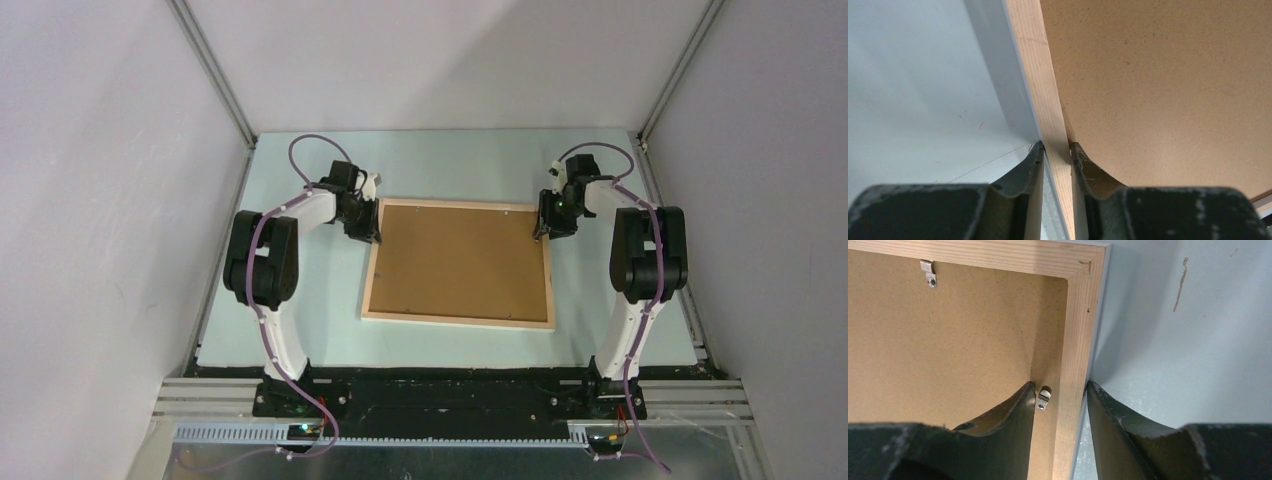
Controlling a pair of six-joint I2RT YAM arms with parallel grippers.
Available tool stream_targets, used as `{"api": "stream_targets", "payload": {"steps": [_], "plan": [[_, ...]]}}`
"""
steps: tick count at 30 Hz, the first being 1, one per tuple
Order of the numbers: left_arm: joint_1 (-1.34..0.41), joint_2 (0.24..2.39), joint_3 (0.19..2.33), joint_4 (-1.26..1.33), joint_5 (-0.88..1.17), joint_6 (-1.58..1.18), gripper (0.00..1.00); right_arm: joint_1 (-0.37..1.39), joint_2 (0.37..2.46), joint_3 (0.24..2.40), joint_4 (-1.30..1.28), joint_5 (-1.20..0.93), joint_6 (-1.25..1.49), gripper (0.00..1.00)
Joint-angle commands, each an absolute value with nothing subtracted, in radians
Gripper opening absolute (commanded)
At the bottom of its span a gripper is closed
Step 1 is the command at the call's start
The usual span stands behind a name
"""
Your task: Put the photo into the frame
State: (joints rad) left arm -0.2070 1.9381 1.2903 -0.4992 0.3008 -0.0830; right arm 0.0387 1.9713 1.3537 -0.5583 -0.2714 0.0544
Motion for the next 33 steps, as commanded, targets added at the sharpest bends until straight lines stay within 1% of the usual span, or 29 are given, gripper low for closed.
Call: {"api": "stream_targets", "payload": {"steps": [1, 8, 16, 21, 33], "plan": [[-0.217, 1.946, 1.26, -0.512, 0.349, -0.08, 0.0, 0.061, 1.999, 1.382, -0.529, -0.243, 0.067, 0.46], [-0.206, 1.952, 1.262, -0.512, 0.362, -0.082, 0.0, 0.084, 2.009, 1.381, -0.537, -0.187, 0.063, 0.47], [-0.2, 1.959, 1.264, -0.512, 0.376, -0.084, 0.0, 0.093, 2.013, 1.381, -0.539, -0.161, 0.061, 0.4], [-0.201, 1.959, 1.264, -0.511, 0.374, -0.084, 0.0, 0.087, 2.004, 1.381, -0.546, -0.176, 0.046, 0.36], [-0.194, 1.966, 1.268, -0.512, 0.384, -0.087, 0.0, 0.056, 1.976, 1.374, -0.565, -0.233, 0.002, 0.34]]}}
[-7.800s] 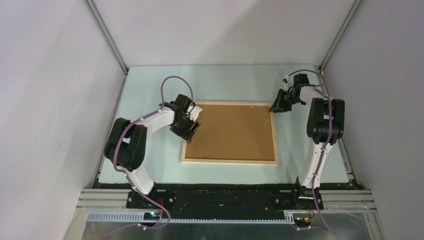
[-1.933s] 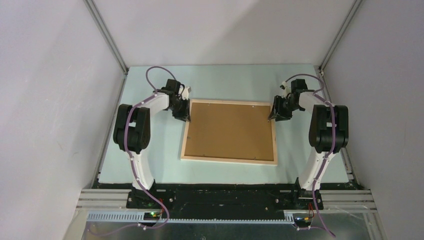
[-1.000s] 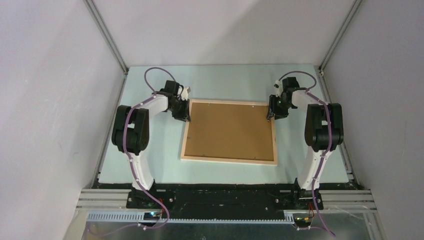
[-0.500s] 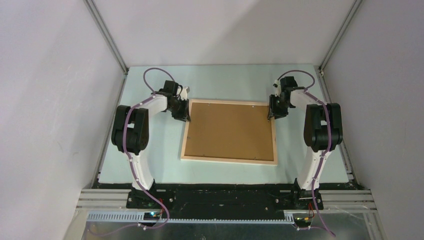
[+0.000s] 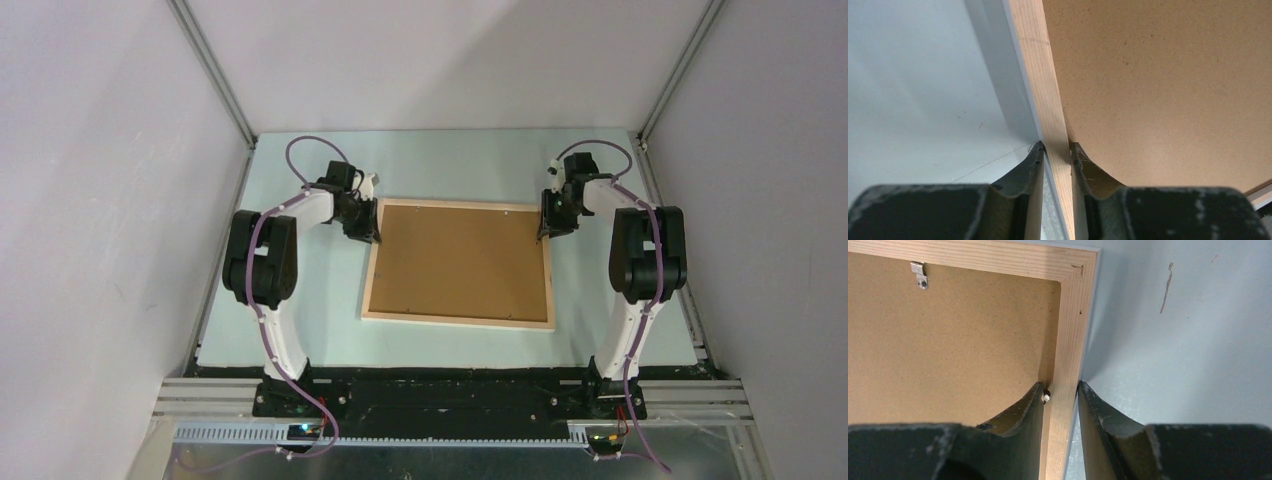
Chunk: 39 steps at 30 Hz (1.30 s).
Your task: Put the photo into the frame
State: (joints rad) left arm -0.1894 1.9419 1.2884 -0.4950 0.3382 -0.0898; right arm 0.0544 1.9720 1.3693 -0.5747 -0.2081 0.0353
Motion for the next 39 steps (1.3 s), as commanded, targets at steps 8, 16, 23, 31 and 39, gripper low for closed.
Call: {"api": "stream_targets", "payload": {"steps": [8, 16, 23, 31, 39], "plan": [[-0.192, 1.97, 1.27, -0.512, 0.388, -0.089, 0.0, 0.029, 1.969, 1.374, -0.569, -0.288, 0.013, 0.45], [-0.189, 1.971, 1.271, -0.512, 0.395, -0.089, 0.0, 0.047, 1.985, 1.376, -0.56, -0.268, 0.014, 0.46], [-0.188, 1.972, 1.271, -0.512, 0.397, -0.089, 0.0, 0.053, 1.996, 1.377, -0.559, -0.243, 0.004, 0.43], [-0.186, 1.973, 1.272, -0.513, 0.397, -0.09, 0.0, 0.047, 1.982, 1.374, -0.588, -0.232, -0.042, 0.38], [-0.186, 1.977, 1.276, -0.513, 0.395, -0.091, 0.0, 0.033, 1.971, 1.373, -0.618, -0.304, -0.122, 0.38]]}}
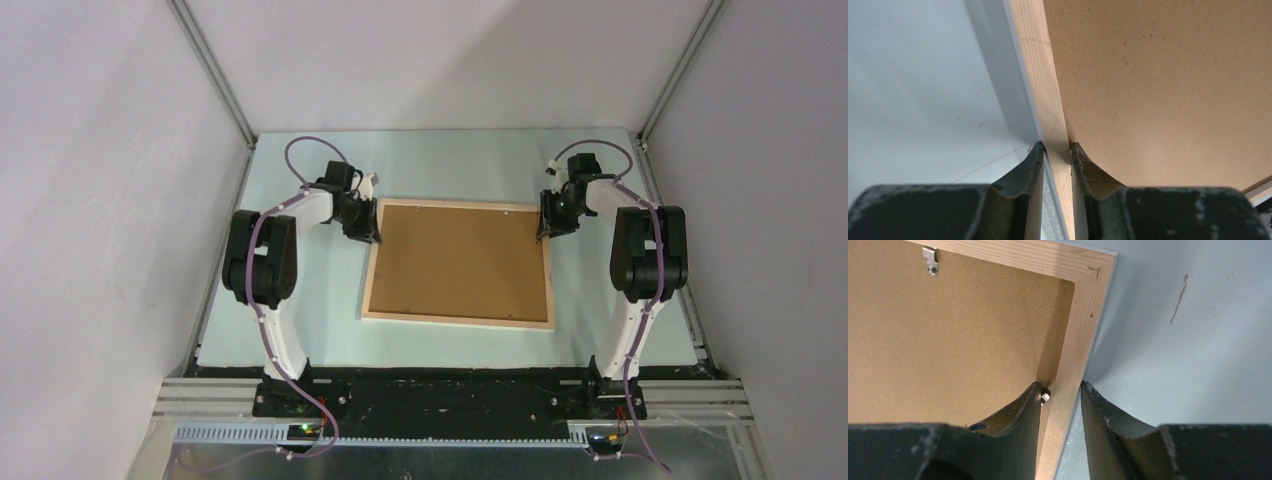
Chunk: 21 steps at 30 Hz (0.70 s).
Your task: Put the photo into the frame
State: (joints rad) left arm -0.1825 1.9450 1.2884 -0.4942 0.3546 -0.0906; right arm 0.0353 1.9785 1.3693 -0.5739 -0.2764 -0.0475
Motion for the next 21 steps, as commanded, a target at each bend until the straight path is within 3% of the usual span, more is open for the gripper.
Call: {"api": "stream_targets", "payload": {"steps": [1, 21], "plan": [[-0.186, 1.978, 1.275, -0.513, 0.395, -0.091, 0.0, 0.033, 1.973, 1.373, -0.62, -0.308, -0.138, 0.38], [-0.186, 1.986, 1.281, -0.513, 0.396, -0.092, 0.0, 0.015, 1.96, 1.373, -0.684, -0.386, -0.327, 0.37]]}}
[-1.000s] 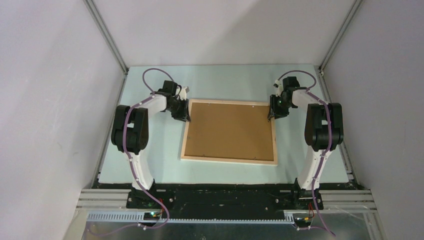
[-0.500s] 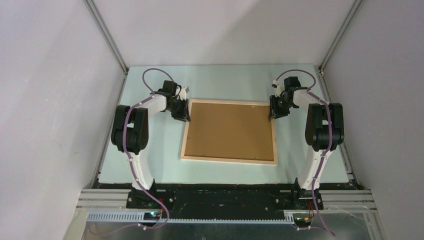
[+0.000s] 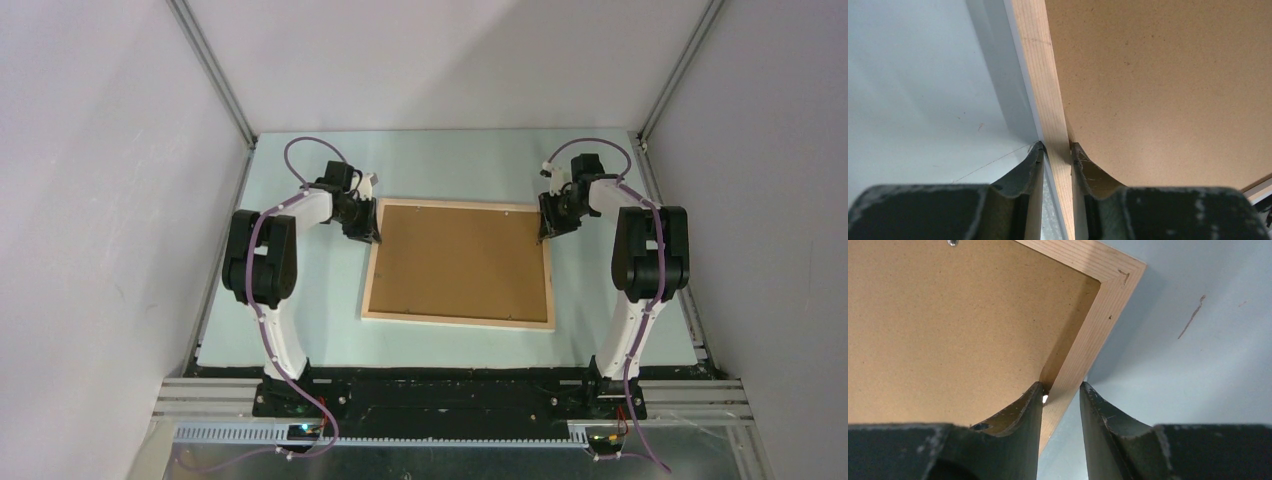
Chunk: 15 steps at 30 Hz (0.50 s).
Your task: Put the photo into the frame
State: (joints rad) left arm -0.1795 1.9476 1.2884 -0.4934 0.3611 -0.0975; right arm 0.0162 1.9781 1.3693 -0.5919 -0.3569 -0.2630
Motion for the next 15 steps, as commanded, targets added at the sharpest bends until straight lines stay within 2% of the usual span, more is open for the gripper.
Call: {"api": "stream_targets", "payload": {"steps": [1, 15], "plan": [[-0.186, 1.987, 1.281, -0.513, 0.396, -0.092, 0.0, 0.016, 1.96, 1.373, -0.687, -0.388, -0.335, 0.37], [-0.185, 1.988, 1.282, -0.513, 0.4, -0.09, 0.0, 0.046, 1.968, 1.373, -0.711, -0.33, -0.43, 0.41]]}}
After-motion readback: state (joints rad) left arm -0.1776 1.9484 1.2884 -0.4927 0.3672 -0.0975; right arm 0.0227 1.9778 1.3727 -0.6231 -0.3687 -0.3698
